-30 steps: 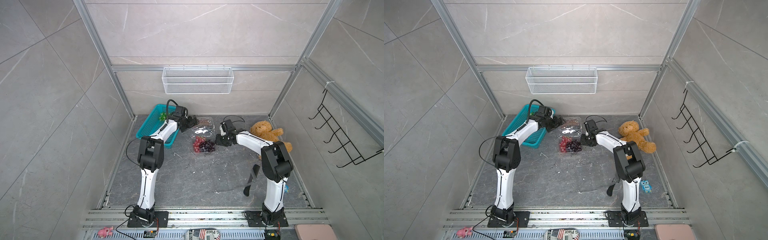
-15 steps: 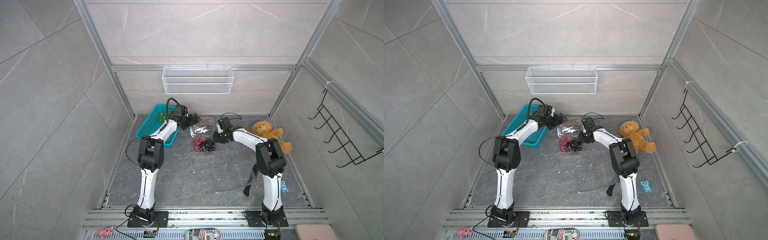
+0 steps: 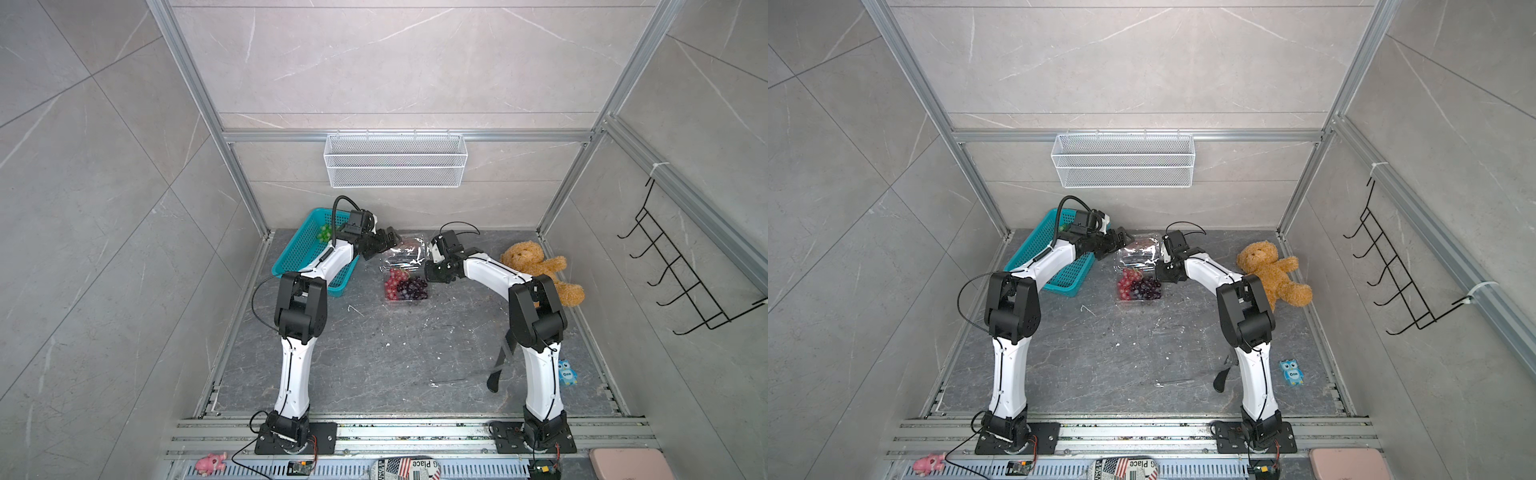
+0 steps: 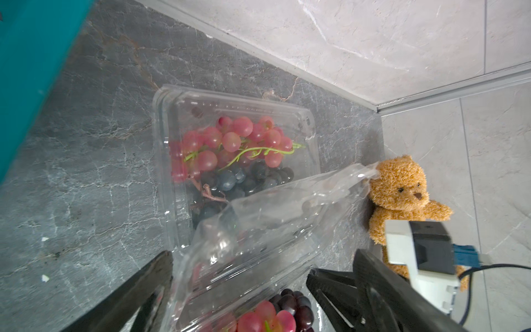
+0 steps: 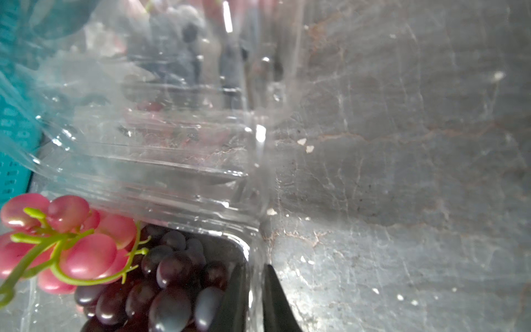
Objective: Pack grapes into containers
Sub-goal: Close the packing box at the center of the board.
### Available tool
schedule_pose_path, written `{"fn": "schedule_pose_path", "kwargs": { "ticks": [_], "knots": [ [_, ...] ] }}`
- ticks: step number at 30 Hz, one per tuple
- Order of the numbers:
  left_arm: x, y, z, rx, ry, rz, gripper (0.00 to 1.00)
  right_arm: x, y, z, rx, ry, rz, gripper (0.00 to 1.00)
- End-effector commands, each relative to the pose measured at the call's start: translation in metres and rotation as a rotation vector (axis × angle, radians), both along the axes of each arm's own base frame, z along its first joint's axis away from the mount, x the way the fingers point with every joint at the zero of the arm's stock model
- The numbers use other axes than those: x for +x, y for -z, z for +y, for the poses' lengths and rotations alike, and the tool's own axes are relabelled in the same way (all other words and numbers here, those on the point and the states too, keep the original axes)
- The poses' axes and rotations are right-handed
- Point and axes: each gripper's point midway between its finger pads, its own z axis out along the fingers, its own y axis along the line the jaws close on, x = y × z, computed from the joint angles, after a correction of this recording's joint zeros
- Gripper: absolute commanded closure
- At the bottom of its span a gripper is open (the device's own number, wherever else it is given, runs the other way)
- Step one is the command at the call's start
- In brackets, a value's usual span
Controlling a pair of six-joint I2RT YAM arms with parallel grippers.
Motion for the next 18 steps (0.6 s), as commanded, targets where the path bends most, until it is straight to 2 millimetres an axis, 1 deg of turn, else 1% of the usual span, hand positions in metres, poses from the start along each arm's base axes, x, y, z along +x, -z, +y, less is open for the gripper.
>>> {"fn": "schedule_pose_path", "kwargs": {
  "ticks": [1, 5, 9, 15, 18],
  "knots": [
    [-0.009, -0.04, -0.005, -0.03, 0.072, -0.091, 0.01, 0.007, -0.003, 0.002, -0.015, -0.032, -0.014, 0.77],
    [-0.01, -0.043, -0.004, -0.046, 0.078, -0.107, 0.01, 0.008, -0.013, 0.002, -0.013, -0.027, -0.027, 0.7],
    [-0.011, -0.05, -0.008, -0.068, 0.096, -0.125, 0.01, 0.008, -0.022, 0.003, -0.003, -0.025, -0.036, 0.62],
    [-0.011, -0.054, -0.01, -0.078, 0.106, -0.137, 0.01, 0.006, -0.025, -0.002, -0.017, -0.017, -0.033, 0.6],
    [-0.012, -0.055, -0.01, -0.073, 0.11, -0.14, 0.01, 0.0, -0.027, -0.007, -0.03, 0.007, -0.022, 0.6]
  ]
}}
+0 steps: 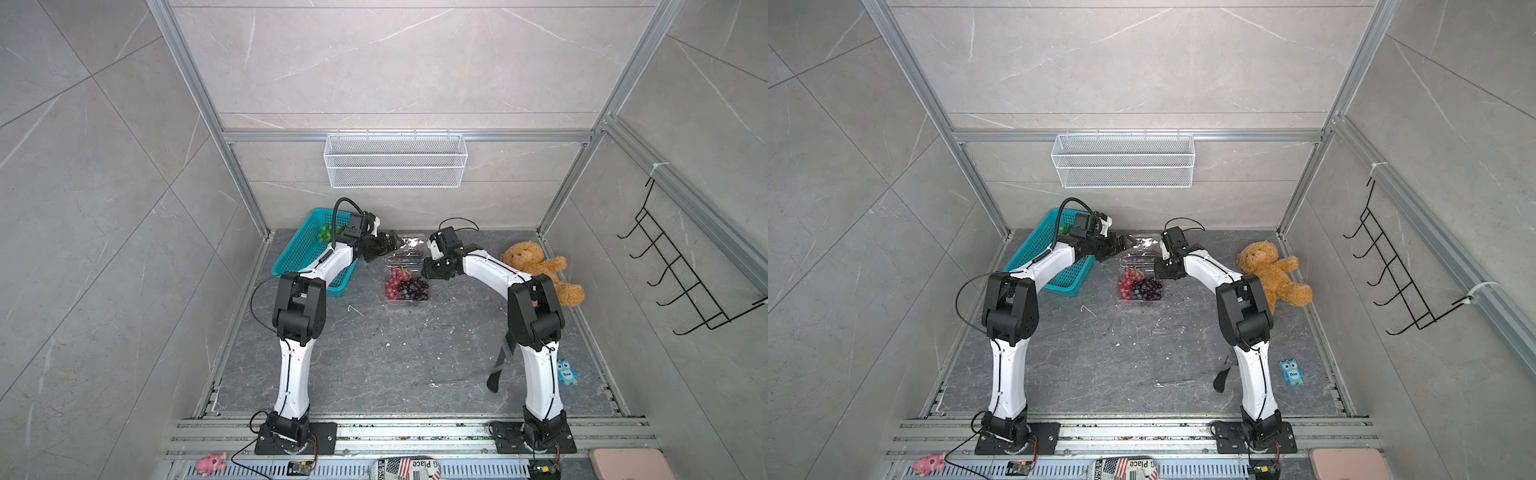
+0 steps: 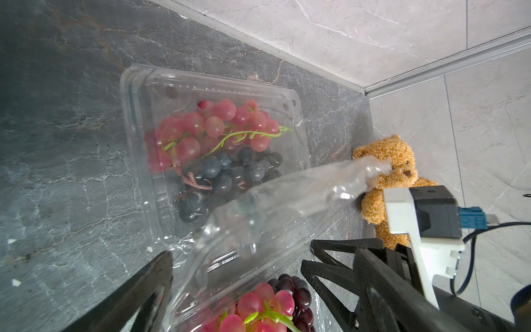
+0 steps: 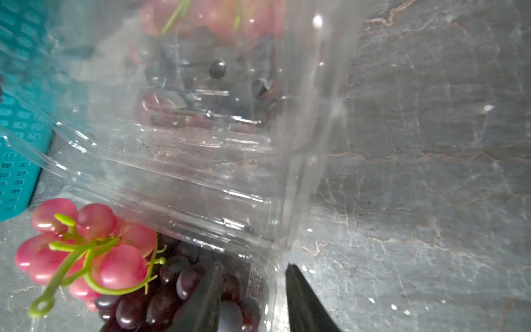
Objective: Pack grapes into containers
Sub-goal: Close the packing box at the center of the board.
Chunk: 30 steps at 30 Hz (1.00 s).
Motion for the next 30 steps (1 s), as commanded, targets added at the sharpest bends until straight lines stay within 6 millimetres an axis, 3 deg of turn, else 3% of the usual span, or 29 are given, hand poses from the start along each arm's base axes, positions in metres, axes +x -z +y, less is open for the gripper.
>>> {"fn": "schedule_pose_path", "kwargs": {
  "ticks": [1, 7, 15, 19, 30],
  "knots": [
    [-0.003, -0.05, -0.001, -0.037, 0.038, -0.115, 0.01, -0.007, -0.02, -0.009, -0.014, 0.028, -0.012, 0.6],
    [-0.004, -0.048, 0.001, -0.031, 0.034, -0.112, 0.01, -0.032, -0.016, -0.017, 0.007, 0.067, 0.037, 0.6],
    [-0.004, -0.047, 0.0, -0.042, 0.03, -0.11, 0.01, -0.054, 0.011, -0.015, 0.055, 0.088, 0.106, 0.68],
    [-0.006, -0.052, 0.001, -0.045, 0.03, -0.118, 0.01, -0.052, 0.017, -0.016, 0.037, 0.086, 0.111, 0.73],
    [-0.006, -0.056, 0.003, -0.037, 0.03, -0.126, 0.01, -0.023, 0.01, -0.024, -0.113, 0.016, 0.049, 0.91]
  ]
}}
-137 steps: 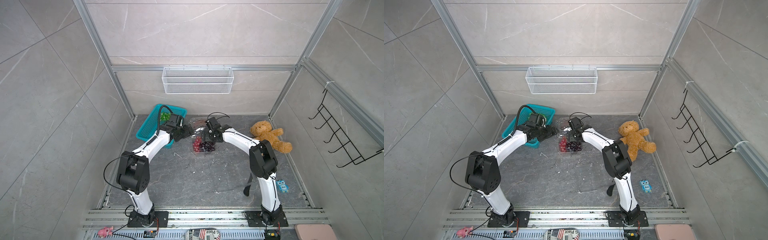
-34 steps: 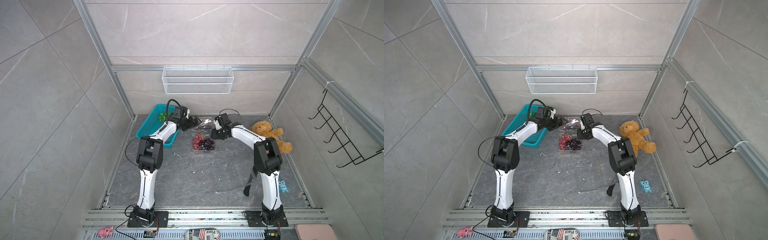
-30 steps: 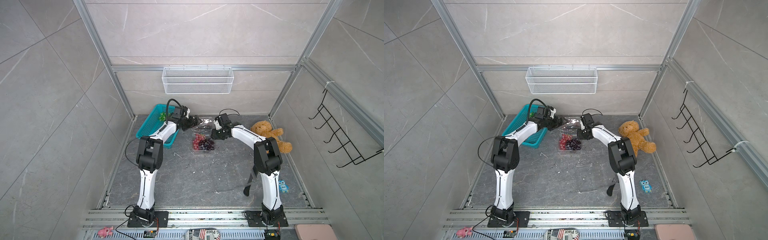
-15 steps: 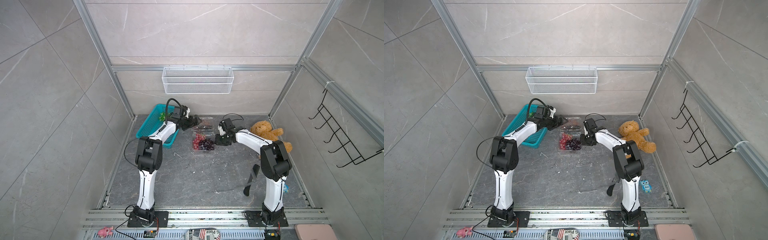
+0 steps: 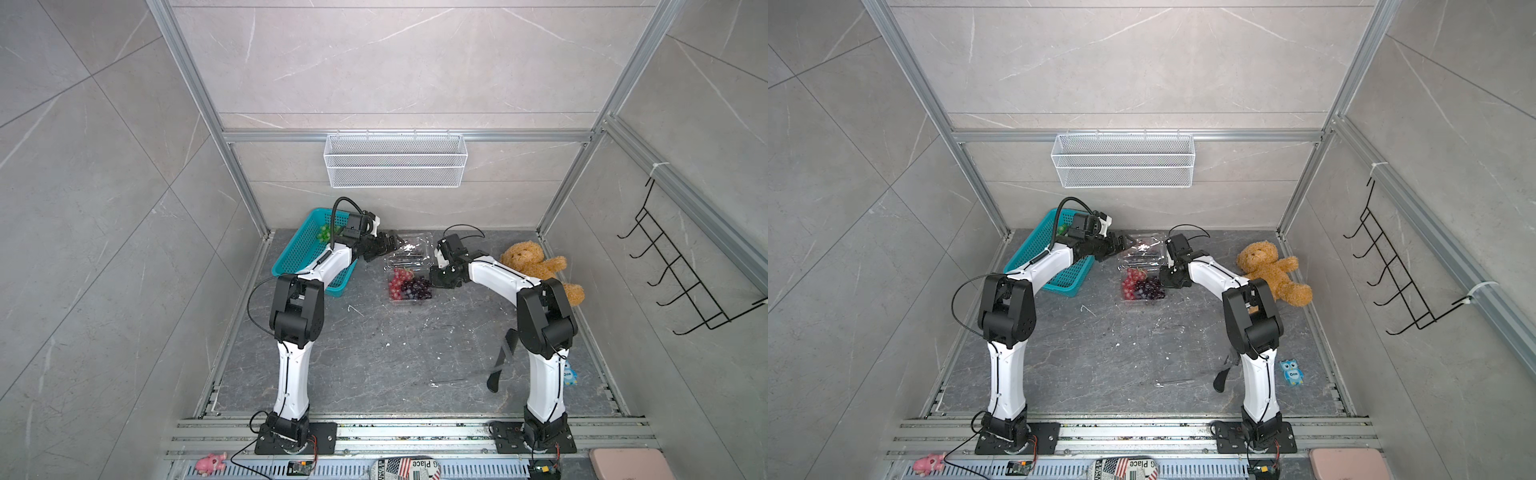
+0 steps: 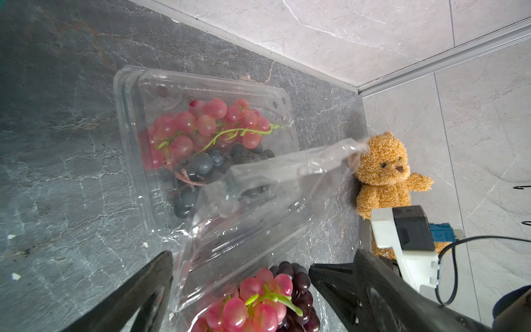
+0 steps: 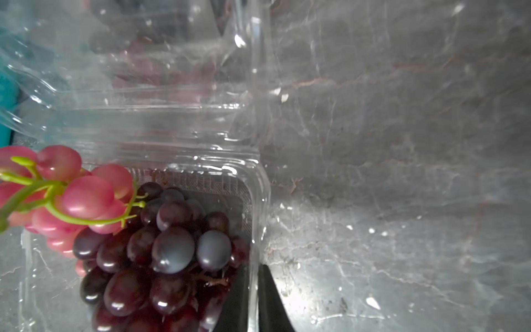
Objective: Pack grapes into containers
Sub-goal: Close the packing box at the center of the board.
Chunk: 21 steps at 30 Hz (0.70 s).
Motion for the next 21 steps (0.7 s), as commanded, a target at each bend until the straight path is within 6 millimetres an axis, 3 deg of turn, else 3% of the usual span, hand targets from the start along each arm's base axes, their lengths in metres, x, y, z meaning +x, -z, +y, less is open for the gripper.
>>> {"fn": "schedule_pose_path", "kwargs": {
  "ticks": [1, 11, 21],
  "knots": [
    [-0.001, -0.046, 0.002, -0.029, 0.024, -0.103, 0.01, 0.007, 0.006, -0.004, -0.08, -0.047, 0.001, 0.92],
    [0.012, -0.036, 0.027, 0.018, -0.036, -0.079, 0.01, 0.017, 0.005, -0.004, -0.143, -0.128, -0.023, 0.96],
    [0.03, -0.031, 0.029, 0.061, -0.033, -0.088, 0.01, 0.014, 0.0, -0.004, -0.158, -0.198, -0.055, 0.96]
  ]
}}
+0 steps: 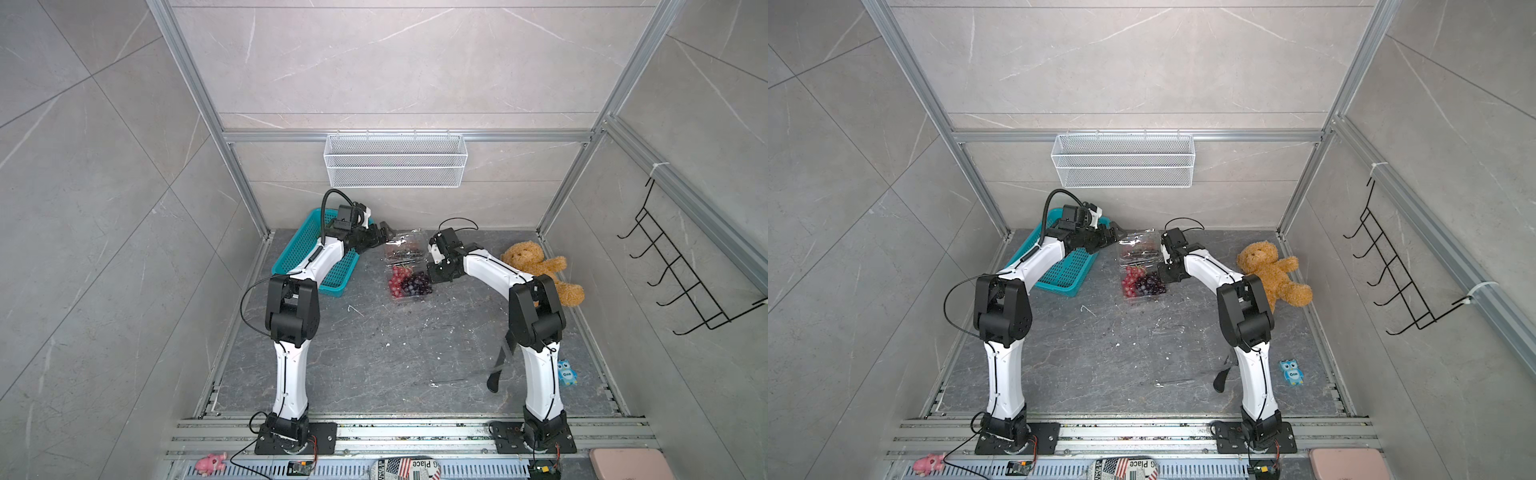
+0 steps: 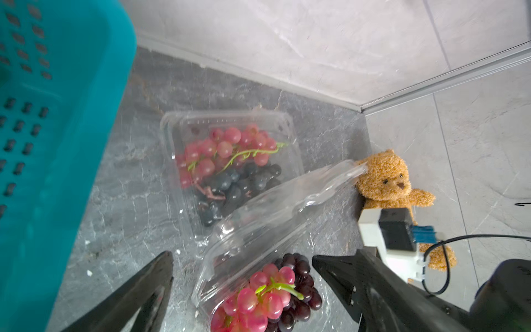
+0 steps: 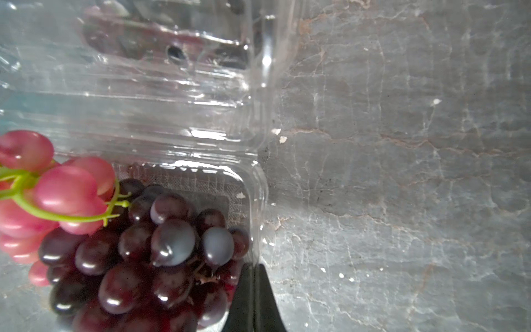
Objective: Pack grapes into containers
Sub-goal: Close the packing box at the center of the board.
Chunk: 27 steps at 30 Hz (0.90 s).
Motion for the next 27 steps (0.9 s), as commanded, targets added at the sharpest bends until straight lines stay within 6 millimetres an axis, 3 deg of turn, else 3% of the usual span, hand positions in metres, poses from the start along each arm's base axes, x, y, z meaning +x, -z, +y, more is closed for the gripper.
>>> {"fn": "schedule_pose_path", "kwargs": {
  "ticks": [1, 11, 22, 27],
  "knots": [
    [0.01, -0.002, 0.0, 0.035, 0.015, -0.033, 0.01, -0.004, -0.003, -0.001, -0.022, -0.042, -0.009, 0.96],
    [0.018, 0.009, -0.017, -0.02, 0.091, -0.01, 0.01, -0.006, -0.001, -0.001, -0.018, -0.04, -0.007, 0.96],
    [0.009, -0.004, -0.047, -0.127, 0.174, -0.023, 0.01, -0.006, -0.002, 0.001, -0.003, -0.041, -0.005, 0.93],
    [0.002, -0.009, -0.051, -0.14, 0.197, -0.024, 0.01, -0.005, -0.008, 0.001, 0.002, -0.032, -0.015, 0.85]
  ]
}}
